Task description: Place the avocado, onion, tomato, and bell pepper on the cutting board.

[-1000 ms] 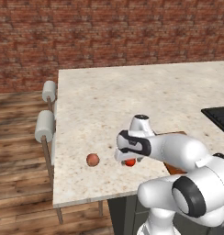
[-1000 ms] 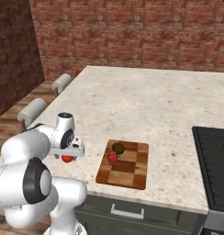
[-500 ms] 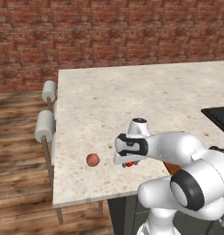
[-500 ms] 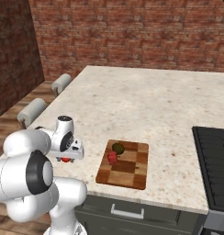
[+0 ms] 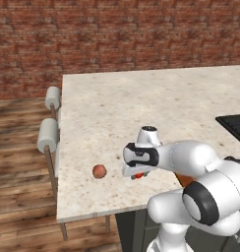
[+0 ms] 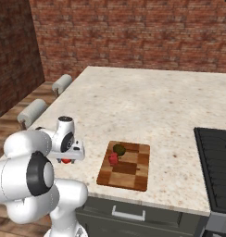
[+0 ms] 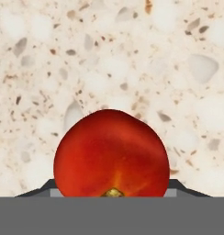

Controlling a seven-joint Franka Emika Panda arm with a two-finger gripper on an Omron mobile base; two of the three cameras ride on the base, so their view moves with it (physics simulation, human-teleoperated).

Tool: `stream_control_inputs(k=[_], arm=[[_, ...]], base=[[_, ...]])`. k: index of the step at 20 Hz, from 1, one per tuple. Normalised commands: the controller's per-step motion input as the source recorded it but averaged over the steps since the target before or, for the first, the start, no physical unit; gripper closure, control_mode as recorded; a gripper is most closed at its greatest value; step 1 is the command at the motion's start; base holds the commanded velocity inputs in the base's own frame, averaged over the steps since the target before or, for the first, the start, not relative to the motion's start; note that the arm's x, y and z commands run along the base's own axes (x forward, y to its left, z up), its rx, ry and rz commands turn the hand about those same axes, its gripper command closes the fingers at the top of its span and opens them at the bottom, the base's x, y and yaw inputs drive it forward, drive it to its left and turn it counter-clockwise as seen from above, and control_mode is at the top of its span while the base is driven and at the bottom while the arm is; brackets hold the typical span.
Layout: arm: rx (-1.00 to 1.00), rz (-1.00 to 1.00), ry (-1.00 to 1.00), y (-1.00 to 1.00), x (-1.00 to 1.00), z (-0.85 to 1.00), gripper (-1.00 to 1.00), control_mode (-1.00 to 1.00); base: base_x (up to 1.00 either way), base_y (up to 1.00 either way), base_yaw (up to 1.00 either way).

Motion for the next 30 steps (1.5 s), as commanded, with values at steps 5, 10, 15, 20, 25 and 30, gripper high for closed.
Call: stream_control_inputs(k=[5, 10, 15, 20, 25, 30], arm=[[0.0, 0.0, -0.02, -0.28, -0.26, 0.5, 1.0, -1.0], [0.0, 0.0, -0.04, -0.51, -0.36, 0.66, 1.0, -1.0], [0.0, 0.0, -0.02, -0.7, -0.37, 0.42, 1.0, -1.0], [0.0, 0.0, 0.0, -0.76, -0.31, 0.23, 1.0, -1.0], [0.0, 0.0, 0.0, -0.67, -0.16, 0.09, 1.0, -1.0], [0.0, 0.0, 0.0, -0.48, 0.0, 0.02, 1.0, -1.0]], base=[[0.0, 0.0, 0.0], [0.0, 0.0, 0.0], [0.0, 0.0, 0.0], [0.0, 0.0, 0.0], [0.0, 0.0, 0.0], [0.0, 0.0, 0.0]])
